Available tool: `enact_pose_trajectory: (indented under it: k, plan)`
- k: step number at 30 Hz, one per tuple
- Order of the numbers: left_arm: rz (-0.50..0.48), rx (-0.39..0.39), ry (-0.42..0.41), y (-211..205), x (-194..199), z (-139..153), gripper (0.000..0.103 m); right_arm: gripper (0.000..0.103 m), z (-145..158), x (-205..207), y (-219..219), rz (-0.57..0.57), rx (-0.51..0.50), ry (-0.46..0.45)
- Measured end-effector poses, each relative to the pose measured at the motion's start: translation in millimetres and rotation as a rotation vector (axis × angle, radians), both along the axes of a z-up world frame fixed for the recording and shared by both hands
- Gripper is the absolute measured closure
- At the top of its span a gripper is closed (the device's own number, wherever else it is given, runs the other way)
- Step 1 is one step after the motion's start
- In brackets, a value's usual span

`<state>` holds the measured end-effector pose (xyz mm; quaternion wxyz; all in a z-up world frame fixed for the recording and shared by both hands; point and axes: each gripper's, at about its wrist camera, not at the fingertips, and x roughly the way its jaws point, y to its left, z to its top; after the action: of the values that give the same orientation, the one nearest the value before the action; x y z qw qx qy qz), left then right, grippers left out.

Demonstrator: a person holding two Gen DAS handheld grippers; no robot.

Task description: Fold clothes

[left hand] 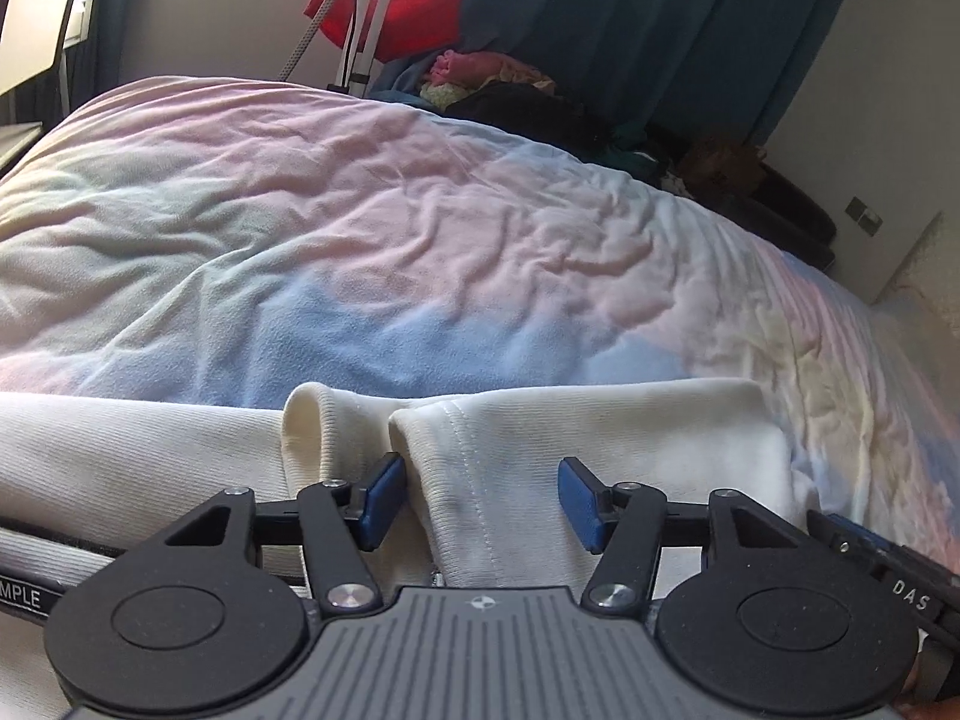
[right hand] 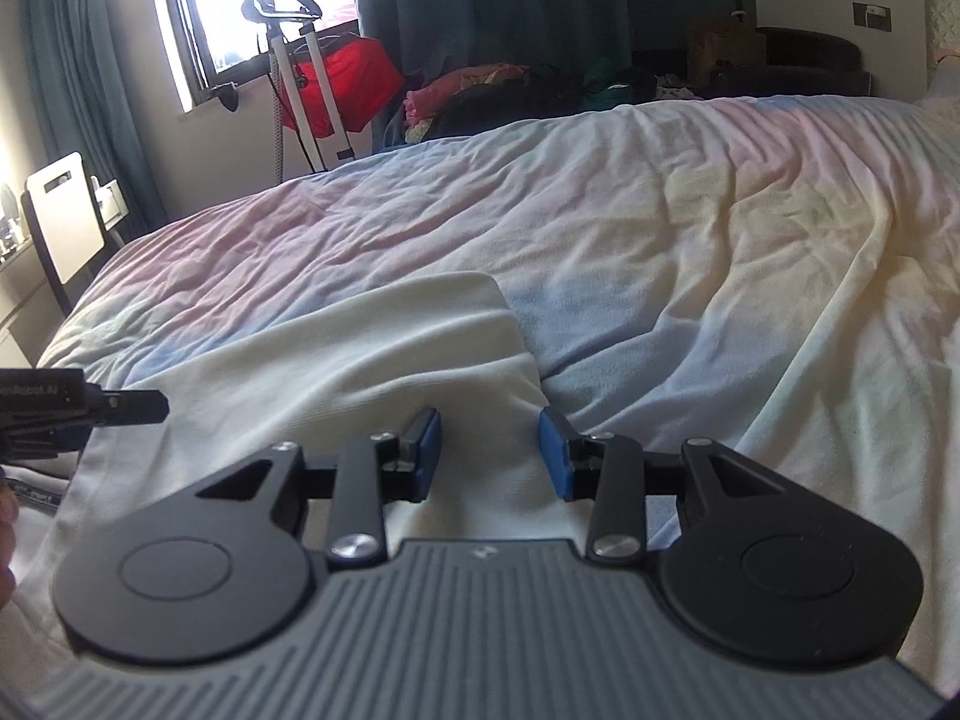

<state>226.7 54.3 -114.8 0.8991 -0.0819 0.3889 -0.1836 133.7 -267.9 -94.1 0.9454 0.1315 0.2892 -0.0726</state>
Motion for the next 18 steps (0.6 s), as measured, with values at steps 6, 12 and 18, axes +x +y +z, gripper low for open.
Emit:
enact_pose_trajectory:
  k: [6,12,18]
  plan:
    - [0.005,-0.032,-0.027,5,-2,1,0.088,0.062,4,-2,4,0.012,-0.041,0.003]
    - [0.068,-0.175,-0.072,25,-9,22,0.092,0.062,15,-10,18,0.102,-0.115,-0.050]
    - [0.101,-0.093,0.030,23,-2,-6,0.088,0.065,5,-5,21,0.165,-0.075,0.006]
